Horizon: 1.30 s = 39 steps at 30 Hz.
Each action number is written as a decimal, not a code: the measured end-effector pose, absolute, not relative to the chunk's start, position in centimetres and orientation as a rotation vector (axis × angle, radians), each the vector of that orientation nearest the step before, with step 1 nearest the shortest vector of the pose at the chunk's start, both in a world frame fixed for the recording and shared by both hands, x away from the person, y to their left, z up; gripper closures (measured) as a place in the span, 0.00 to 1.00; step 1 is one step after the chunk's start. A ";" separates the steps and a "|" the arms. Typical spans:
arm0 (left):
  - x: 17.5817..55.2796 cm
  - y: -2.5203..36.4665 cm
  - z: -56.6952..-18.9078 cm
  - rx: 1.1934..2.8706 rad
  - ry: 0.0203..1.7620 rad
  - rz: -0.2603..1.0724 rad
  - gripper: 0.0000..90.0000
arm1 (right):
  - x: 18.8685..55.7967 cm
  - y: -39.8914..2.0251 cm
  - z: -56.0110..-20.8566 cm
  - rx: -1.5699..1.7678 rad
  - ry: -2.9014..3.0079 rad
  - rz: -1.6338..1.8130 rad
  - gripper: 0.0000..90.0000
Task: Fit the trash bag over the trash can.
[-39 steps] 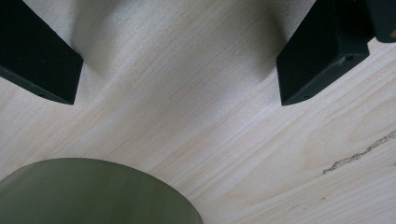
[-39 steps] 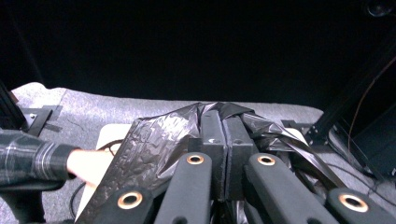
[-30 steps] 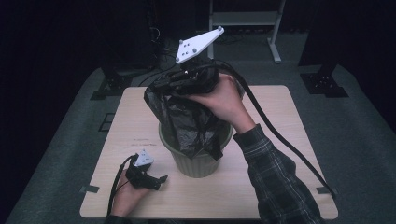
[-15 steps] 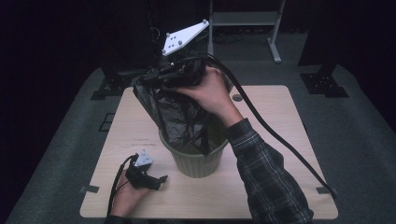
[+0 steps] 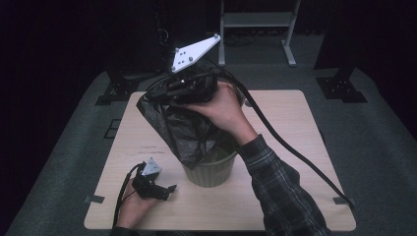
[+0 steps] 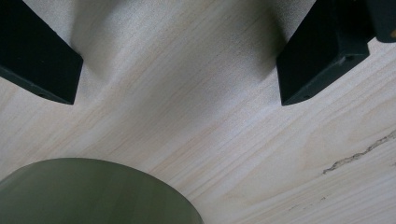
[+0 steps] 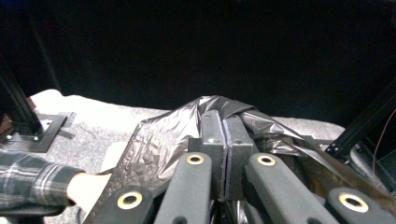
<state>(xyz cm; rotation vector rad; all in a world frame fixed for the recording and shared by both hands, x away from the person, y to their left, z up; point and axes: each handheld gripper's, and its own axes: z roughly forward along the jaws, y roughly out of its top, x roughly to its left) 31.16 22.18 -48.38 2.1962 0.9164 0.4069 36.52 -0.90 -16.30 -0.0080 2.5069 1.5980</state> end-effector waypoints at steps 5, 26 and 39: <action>31.2 22.2 -48.4 2.197 0.918 0.401 0.00 | 36.0 -2.1 -17.7 0.022 2.533 1.582 1.00; 31.2 22.2 -48.4 2.196 0.916 0.404 0.00 | 38.5 -7.5 -25.4 0.275 2.651 1.426 0.99; 31.2 22.2 -48.4 2.196 0.916 0.404 0.00 | 39.5 -8.5 -26.7 0.342 2.659 1.325 0.68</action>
